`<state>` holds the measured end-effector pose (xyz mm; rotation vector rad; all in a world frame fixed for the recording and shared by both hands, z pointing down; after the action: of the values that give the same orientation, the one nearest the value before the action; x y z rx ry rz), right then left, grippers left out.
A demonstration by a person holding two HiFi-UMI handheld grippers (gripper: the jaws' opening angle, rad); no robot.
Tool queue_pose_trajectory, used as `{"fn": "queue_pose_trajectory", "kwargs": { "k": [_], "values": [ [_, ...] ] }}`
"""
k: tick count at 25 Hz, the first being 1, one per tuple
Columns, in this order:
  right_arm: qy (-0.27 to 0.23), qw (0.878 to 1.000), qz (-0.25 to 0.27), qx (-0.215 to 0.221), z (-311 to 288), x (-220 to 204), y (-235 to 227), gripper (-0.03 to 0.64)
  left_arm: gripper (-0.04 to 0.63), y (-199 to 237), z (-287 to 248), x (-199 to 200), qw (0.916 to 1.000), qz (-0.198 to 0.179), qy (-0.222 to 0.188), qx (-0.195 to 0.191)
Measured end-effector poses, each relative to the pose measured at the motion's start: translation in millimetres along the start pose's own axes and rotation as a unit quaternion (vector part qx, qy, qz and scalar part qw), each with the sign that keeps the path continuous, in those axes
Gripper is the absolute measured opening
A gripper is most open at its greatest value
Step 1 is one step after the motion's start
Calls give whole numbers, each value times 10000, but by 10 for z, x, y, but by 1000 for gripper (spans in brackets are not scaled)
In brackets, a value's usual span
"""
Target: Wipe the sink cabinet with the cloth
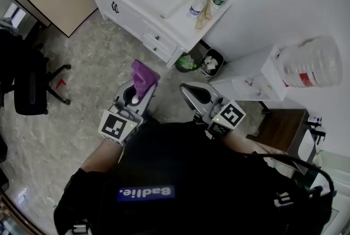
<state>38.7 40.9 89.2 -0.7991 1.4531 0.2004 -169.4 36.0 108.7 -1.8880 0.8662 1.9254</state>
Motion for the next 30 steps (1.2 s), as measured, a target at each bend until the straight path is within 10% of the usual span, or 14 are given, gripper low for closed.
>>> {"fn": "queue_pose_trajectory", "kwargs": {
  "k": [18,30],
  "values": [
    [804,9947,-262,592,-185,-180,-1144,-3,84,579,-844,-350,9929,236,226,1146],
    [1210,9873,-679,780,-411,-1328,-1590,-3,84,1652,-1237,-1202,9794,133,-57,2012]
  ]
}}
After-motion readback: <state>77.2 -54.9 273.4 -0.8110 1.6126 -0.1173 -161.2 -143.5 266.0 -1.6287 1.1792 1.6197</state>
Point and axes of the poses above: the fingertips, and each gripper's own axes: z backward along the fingers, y to its left, x out of its top, the point moved 8 cm from there along z, backward along the fingers, and after that the axes turned 6 degrees about -x, right-handed, at the moved point
